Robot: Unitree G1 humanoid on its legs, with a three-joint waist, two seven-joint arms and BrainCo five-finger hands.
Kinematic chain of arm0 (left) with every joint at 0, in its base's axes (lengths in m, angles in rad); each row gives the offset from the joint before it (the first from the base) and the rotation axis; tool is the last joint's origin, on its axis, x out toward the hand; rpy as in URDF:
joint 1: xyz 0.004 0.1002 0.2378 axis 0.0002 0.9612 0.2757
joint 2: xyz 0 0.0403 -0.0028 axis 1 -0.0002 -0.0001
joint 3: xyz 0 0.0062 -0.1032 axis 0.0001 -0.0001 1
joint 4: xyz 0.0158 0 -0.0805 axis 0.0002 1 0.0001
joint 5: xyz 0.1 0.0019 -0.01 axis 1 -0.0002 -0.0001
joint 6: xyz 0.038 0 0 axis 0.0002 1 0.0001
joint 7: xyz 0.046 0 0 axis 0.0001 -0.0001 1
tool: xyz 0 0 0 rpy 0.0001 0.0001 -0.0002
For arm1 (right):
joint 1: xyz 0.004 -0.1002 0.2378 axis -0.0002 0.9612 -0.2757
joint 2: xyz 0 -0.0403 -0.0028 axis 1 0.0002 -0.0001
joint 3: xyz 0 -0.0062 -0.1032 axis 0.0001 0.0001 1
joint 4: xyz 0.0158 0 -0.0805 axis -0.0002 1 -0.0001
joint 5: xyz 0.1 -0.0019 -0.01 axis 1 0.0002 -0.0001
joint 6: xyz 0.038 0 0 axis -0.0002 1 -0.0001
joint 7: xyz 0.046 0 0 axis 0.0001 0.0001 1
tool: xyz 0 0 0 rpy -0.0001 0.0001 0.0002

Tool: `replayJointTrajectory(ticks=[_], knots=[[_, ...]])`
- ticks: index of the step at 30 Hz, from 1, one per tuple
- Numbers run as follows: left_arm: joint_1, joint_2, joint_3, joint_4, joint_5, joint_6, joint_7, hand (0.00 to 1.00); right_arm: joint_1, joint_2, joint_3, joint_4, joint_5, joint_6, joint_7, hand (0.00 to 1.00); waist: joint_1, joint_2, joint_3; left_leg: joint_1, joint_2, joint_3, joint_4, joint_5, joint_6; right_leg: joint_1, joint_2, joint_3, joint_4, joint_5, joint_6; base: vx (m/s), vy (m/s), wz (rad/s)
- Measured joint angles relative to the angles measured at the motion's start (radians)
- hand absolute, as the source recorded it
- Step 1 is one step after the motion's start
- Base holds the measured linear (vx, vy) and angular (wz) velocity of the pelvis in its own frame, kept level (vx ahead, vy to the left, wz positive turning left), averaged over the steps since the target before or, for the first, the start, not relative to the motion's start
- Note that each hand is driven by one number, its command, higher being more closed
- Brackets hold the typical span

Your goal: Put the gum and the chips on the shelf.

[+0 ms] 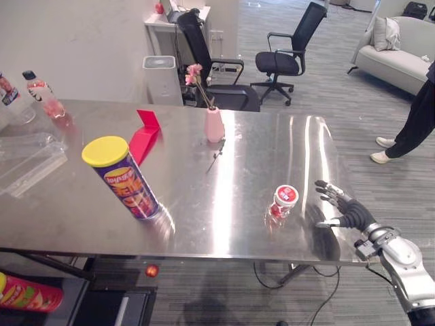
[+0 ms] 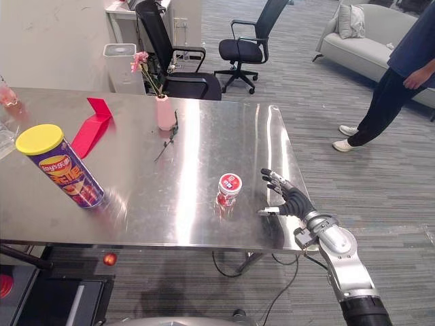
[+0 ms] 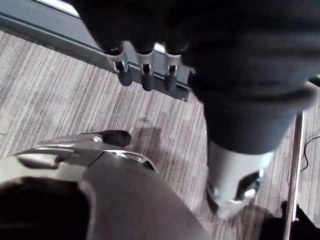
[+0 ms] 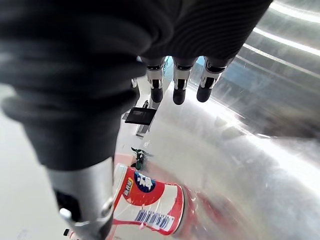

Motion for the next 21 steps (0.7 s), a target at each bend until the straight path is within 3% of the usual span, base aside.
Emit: replayJointTrajectory(ticks=[21], knots=[[0.000, -0.003, -0.015, -0.019, 0.000, 0.017, -0.010, 0.00, -0.079, 0.004, -0.002, 0.121, 0.000, -0.017, -0.030, 0.00, 0.021, 0.017, 0.027, -0.016, -0.010, -0.042, 0.000, 0.008, 0.009, 0.010, -0.010, -0.029, -0.001, 0.000, 0.000, -0.01, -0.003, 0.04]])
